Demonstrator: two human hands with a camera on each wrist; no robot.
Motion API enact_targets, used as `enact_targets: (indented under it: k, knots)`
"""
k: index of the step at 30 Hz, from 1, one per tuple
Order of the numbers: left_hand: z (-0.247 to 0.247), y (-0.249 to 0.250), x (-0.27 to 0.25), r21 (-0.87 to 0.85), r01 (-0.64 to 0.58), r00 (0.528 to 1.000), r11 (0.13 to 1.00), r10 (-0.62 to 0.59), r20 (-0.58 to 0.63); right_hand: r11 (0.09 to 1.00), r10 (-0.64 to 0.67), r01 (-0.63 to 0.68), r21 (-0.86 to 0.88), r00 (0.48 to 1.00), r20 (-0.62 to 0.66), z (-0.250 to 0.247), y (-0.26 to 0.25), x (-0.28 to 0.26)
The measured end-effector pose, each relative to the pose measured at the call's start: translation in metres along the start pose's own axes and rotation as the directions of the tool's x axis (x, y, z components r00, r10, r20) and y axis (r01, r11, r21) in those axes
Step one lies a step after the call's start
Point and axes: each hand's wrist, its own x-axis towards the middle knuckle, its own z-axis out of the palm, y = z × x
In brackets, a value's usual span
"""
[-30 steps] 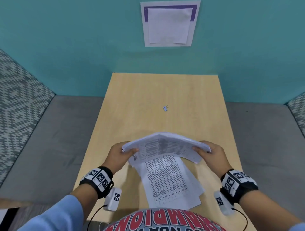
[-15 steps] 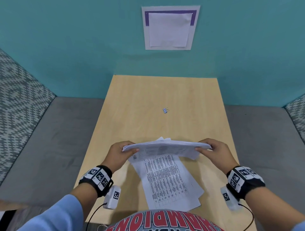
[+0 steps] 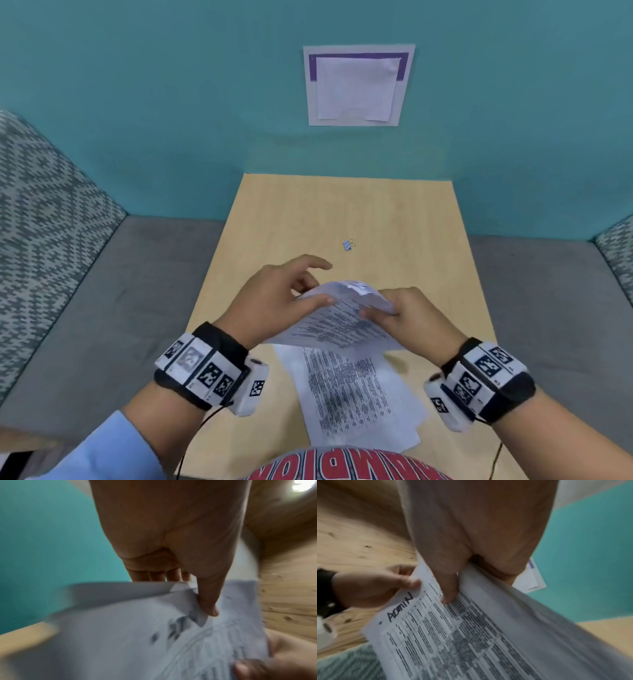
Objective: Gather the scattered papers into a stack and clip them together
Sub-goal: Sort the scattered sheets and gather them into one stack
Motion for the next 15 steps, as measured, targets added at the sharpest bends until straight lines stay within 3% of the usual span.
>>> enact_targets:
  k: [2,4,8,11,15]
  knots:
    - [-0.015,-0.013,-0.010,-0.090,0.096,0.995,0.991,-0.098,-0.014,0.988,0.036,-0.030,0.151,0.999,-0.037,-0.012,0.010,-0.010]
    - [-0.026,-0.015,-0.022,-0.208,0.103,0.992,0.973,-0.117,-0.055,0.955,0.068,-0.042,0.295,0.995,-0.078,-0.022,0.014,-0.019]
    - [-0.016,0.006,-0.037,-0.591,0.068,0.989,0.804,-0.132,-0.065,0.819,0.078,0.048,0.572,0.978,-0.194,-0.034,-0.007,-0.033]
    - [0.017,0.001,-0.035,-0.614,0.166,0.982,0.772,-0.185,0.033,0.714,0.048,0.111,0.691,0.977,-0.207,-0.017,-0.011,-0.038]
    - [0.062,-0.044,-0.035,-0.542,0.303,0.949,0.784,-0.303,0.093,0.734,0.231,-0.122,0.668,0.970,-0.077,0.038,0.025,-0.031]
